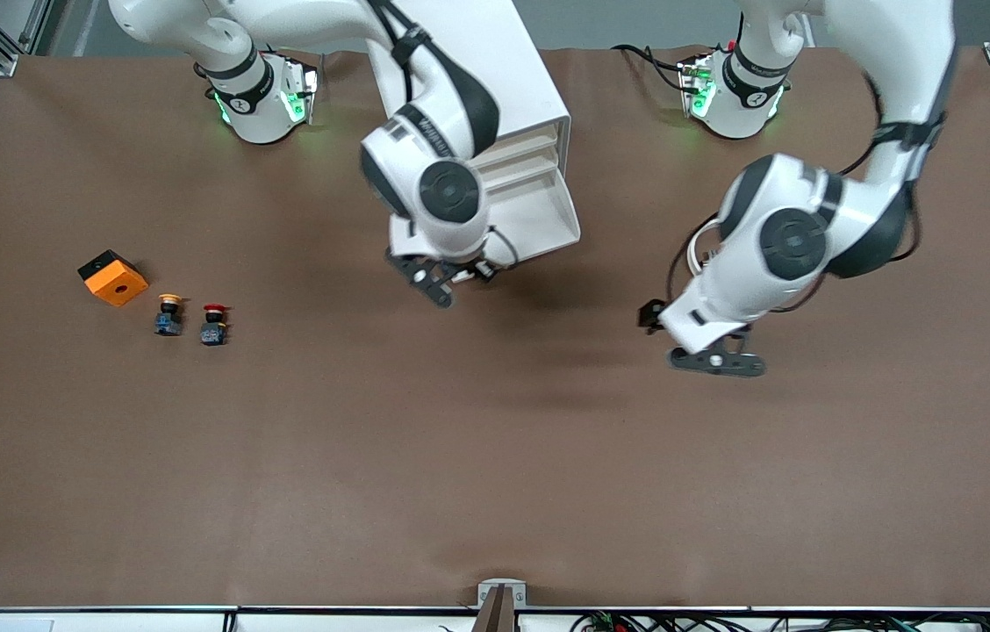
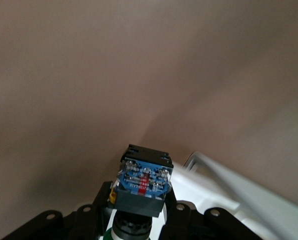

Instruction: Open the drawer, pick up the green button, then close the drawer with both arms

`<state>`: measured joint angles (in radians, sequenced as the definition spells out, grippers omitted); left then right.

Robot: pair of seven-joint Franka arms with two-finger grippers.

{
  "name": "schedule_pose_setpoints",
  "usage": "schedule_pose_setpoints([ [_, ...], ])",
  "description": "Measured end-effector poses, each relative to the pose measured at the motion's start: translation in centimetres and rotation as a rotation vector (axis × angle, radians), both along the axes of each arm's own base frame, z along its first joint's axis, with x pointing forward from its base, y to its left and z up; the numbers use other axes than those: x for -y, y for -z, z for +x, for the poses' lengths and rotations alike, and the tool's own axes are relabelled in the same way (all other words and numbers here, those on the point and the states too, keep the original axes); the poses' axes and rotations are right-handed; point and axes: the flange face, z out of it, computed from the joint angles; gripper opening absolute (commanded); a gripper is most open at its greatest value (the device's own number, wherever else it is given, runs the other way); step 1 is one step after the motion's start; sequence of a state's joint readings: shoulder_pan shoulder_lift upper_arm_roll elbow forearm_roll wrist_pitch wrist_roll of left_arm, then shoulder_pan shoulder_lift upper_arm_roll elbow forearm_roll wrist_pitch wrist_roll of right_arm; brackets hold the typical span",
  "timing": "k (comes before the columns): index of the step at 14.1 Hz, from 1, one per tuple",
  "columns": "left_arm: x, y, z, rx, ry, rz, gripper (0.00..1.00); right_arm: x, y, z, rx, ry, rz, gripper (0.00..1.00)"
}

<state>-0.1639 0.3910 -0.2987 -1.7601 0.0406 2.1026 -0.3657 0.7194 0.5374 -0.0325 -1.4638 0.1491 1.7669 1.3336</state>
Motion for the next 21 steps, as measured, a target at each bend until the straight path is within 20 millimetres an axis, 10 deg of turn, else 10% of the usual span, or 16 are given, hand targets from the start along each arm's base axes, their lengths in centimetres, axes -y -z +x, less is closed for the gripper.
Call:
schedule_pose_setpoints([
  [4,8.3,3.0,-3.8,-0.011,-0.043,-0.01,1.0,8.9,-2.8,5.4,-0.074,-0.226,0.066,0.24],
  [10,13.6,8.6,-9.8,0.034,-0.06,-0.065,1.0,20.9,-4.1,8.6,-0.077,-0.673,0.187,0.24],
  [21,19.6,14.4,-17.3,-0.036,-0.234,0.017,1.0,30.0,7.1,1.4,0.083,-0.717,0.168,0.22],
])
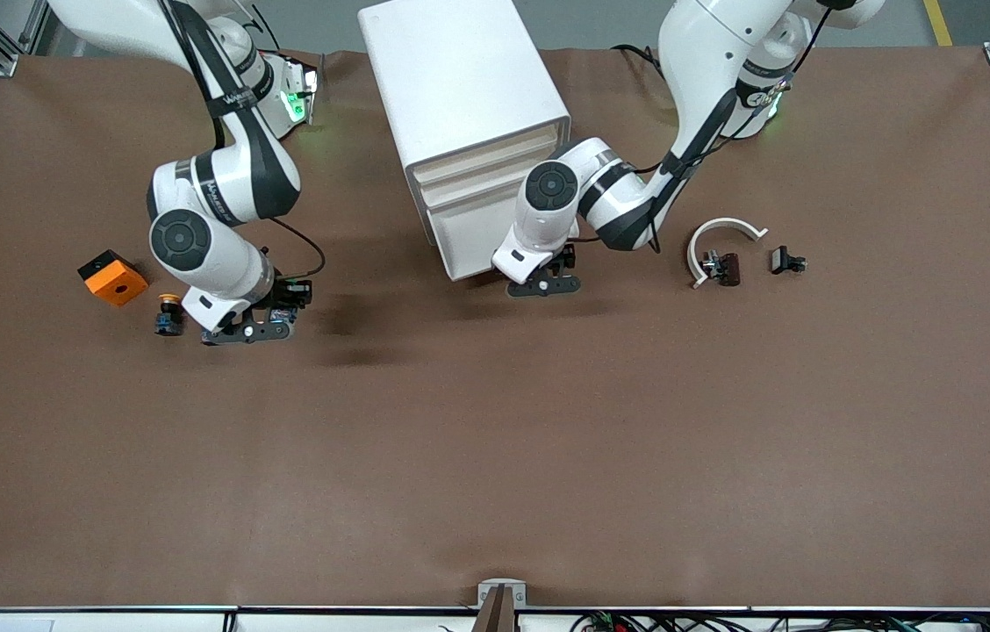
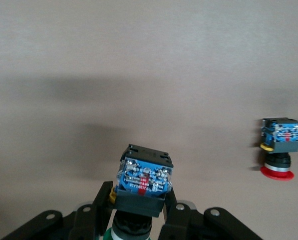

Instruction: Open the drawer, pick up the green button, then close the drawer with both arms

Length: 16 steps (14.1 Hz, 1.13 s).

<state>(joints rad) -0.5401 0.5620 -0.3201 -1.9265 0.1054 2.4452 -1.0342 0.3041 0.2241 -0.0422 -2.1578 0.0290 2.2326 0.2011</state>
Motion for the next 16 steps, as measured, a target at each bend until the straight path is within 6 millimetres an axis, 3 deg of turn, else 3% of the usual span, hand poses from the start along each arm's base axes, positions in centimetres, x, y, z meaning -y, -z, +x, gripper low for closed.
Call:
schedule_pose_setpoints([
  [5,1.5,-0.1,-2.7,-0.08,-0.016,0.046,1.0,6.0,0.6,1.4,0.049,-0.018,0.007,0.22],
  [8,2.3,-0.1,-4.7,-0.133,0.013,0.077,1.0,9.1,3.0,1.9,0.063,-0.029,0.012,0.23],
  [11,3.4,-0.4,-6.4,-0.159,0.036,0.072,1.0,10.0,5.6,1.9,0.045,-0.05,0.012,0.24],
  [16,4.0,-0.3,-7.5,-0.217,0.002,0.051,1.0,9.9,8.6,1.7,0.032,-0.064,0.011,0.31],
])
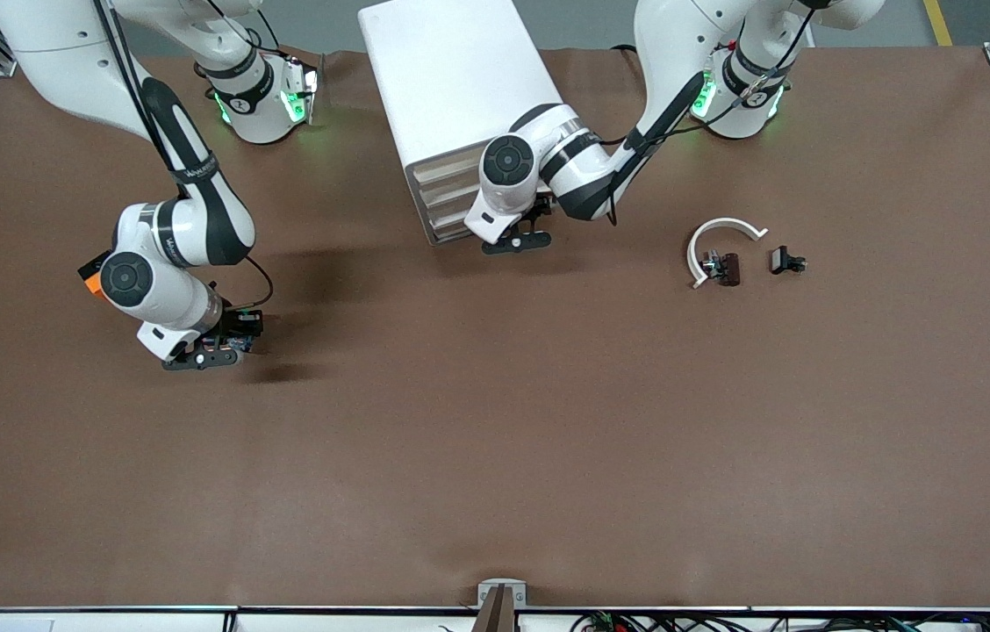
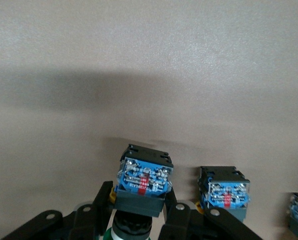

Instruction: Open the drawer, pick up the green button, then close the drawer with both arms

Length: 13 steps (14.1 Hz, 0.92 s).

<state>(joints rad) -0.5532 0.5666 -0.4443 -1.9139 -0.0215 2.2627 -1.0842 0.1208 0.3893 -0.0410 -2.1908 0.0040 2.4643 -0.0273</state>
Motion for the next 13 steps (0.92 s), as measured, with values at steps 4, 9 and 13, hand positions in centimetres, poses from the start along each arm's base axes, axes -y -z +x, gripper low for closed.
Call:
schedule_pose_setpoints([
  [4,0.2,0.1,-0.3,-0.046,-0.048,-0.016,1.0,-0.1,1.1,-0.2,-0.01,-0.012,0.0,0.78],
  [9,0.4,0.2,0.0,-0.066,-0.075,-0.028,1.0,-0.2,0.8,0.1,-0.002,-0.014,0.001,1.0],
  [13,0.2,-2.9,5.4,-0.008,-0.168,-0.087,1.0,-1.1,-2.9,0.9,-0.029,0.011,0.001,1.0],
])
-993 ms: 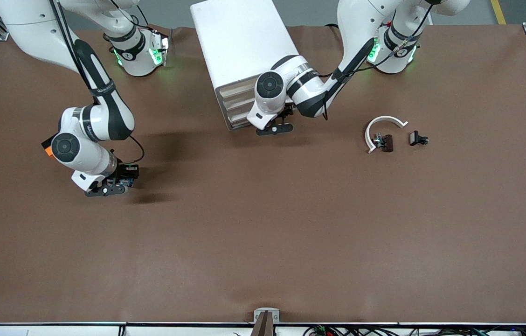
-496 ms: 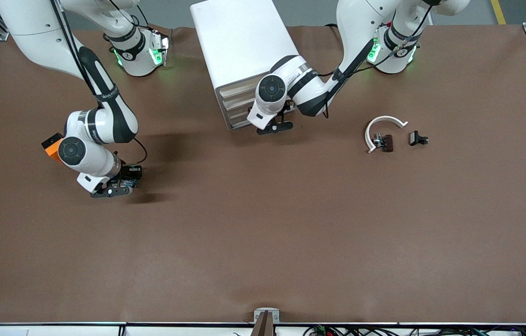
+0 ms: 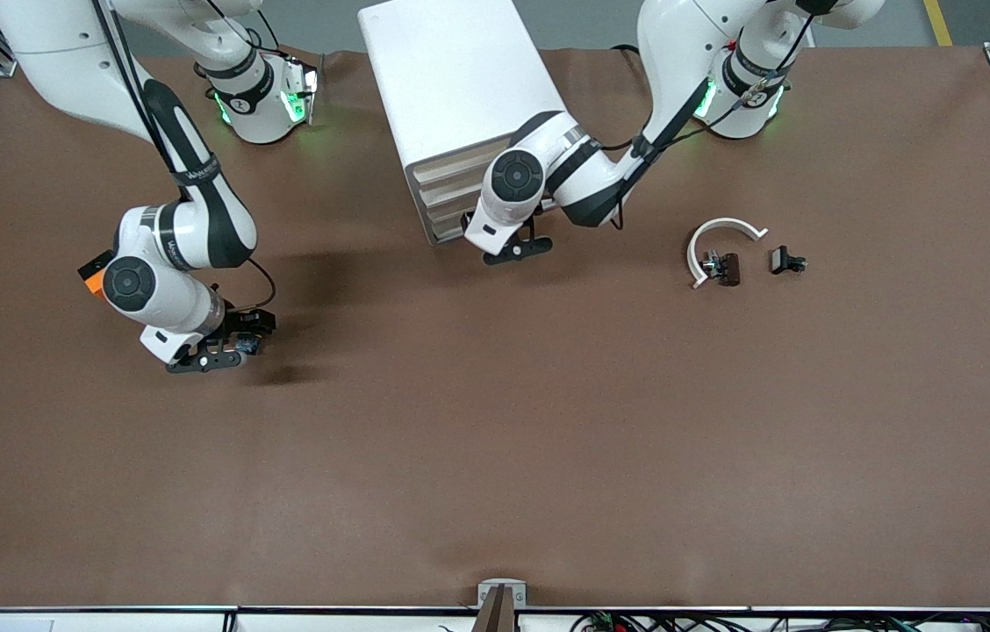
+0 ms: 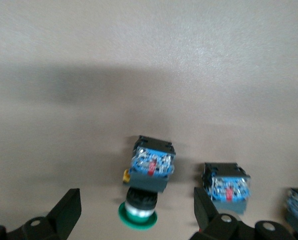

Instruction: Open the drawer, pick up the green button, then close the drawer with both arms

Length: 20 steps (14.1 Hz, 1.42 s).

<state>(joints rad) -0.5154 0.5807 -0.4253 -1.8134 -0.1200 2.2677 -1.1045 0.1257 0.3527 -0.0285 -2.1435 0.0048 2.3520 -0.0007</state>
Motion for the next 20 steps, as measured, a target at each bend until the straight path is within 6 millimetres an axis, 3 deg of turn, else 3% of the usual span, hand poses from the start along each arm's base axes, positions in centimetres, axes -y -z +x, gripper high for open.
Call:
schedule_pose_setpoints([
  [1,-0.7,-1.4,2.6,0.024,-0.038,-0.021,1.0,-0.6,-1.9,0.2,-0.001,0.019,-0.002,1.0],
  [3,-3.9,-4.3,8.1,0.076,-0.098,-0.022,1.0,-2.0,-5.9,0.0,-0.001,0.035,-0.005,1.0],
  [6,-12.0,-9.6,15.6,0.2,-0.134,0.081,1.0,-1.9,-12.6,-1.2,0.008,0.044,-0.002,1.0],
  [9,-20.3,-15.7,20.6,0.28,-0.159,0.158,1.0,-0.4,-20.0,-2.9,0.023,0.067,0.004,1.0],
  [13,-29.6,-21.4,23.6,0.343,-0.164,0.171,1.0,2.2,-30.7,-4.6,0.032,0.113,0.009,1.0],
  [16,-35.8,-24.6,24.2,0.362,-0.141,0.192,1.0,3.3,-39.2,-4.8,0.088,0.132,0.015,1.0],
  [18,-38.9,-26.9,23.8,0.371,-0.104,0.208,1.0,3.5,-42.3,-4.9,0.125,0.135,0.018,1.0],
  [20,-41.3,-29.4,23.2,0.391,-0.078,0.223,1.0,4.4,-43.5,-4.7,0.15,0.152,0.019,1.0],
])
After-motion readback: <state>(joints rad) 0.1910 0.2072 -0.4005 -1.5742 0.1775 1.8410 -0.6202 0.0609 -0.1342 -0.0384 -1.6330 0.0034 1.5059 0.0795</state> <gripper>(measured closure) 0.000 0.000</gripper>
